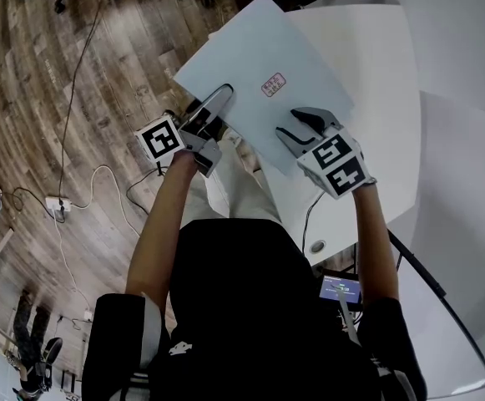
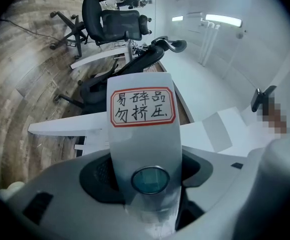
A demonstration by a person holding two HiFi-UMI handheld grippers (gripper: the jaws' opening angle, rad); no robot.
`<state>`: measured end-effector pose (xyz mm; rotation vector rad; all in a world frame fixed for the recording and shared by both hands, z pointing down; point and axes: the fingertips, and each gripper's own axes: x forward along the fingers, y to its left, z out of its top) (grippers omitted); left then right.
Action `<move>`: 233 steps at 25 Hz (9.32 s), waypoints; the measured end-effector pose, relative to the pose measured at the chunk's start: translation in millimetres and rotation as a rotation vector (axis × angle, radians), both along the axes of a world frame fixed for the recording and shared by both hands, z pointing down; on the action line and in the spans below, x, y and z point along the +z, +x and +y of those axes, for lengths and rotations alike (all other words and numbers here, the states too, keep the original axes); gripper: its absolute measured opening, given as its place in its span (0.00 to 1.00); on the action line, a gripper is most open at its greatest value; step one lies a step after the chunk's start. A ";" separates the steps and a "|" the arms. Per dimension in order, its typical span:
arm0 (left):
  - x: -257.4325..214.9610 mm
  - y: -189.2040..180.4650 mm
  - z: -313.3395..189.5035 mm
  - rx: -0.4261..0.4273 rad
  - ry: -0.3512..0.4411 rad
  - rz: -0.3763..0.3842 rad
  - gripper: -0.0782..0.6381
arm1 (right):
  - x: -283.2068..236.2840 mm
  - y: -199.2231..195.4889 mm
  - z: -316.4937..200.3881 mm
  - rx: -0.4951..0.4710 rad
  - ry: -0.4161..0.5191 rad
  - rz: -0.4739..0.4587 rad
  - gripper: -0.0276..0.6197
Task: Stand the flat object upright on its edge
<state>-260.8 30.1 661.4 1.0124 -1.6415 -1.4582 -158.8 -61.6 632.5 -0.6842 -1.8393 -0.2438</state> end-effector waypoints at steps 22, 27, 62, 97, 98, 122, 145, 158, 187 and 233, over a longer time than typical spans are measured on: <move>-141.3 19.5 -44.2 0.159 -0.267 -0.598 0.52 | -52.1 24.2 -32.6 0.192 -0.016 -0.025 0.18; -163.9 32.3 -66.1 0.214 -0.316 -0.706 0.52 | -67.8 41.1 -48.0 0.284 -0.020 -0.052 0.17; -212.6 147.1 -171.1 0.414 -0.466 -1.291 0.52 | -91.8 159.4 -107.5 0.626 0.058 -0.145 0.11; -215.6 198.1 -255.5 0.502 -0.448 -1.409 0.52 | -102.1 212.6 -143.6 0.873 0.057 -0.211 0.11; -215.4 198.7 -258.9 0.503 -0.447 -1.417 0.52 | -101.9 214.1 -144.2 0.878 0.053 -0.210 0.11; -216.0 216.4 -326.0 0.492 -0.434 -1.458 0.52 | -80.0 237.8 -172.3 0.965 -0.001 -0.175 0.11; -217.3 228.2 -394.3 0.478 -0.411 -1.484 0.52 | -55.8 254.8 -219.1 1.017 -0.023 -0.149 0.11; -216.9 235.9 -423.6 0.458 -0.412 -1.486 0.52 | -43.4 267.3 -237.4 1.034 -0.046 -0.128 0.11; -216.6 234.7 -433.1 0.474 -0.387 -1.479 0.53 | -33.6 270.1 -241.1 1.034 -0.049 -0.100 0.11; -245.1 214.0 -262.7 0.644 -0.309 -1.513 0.36 | -127.3 199.1 -173.7 1.012 0.098 -0.393 0.11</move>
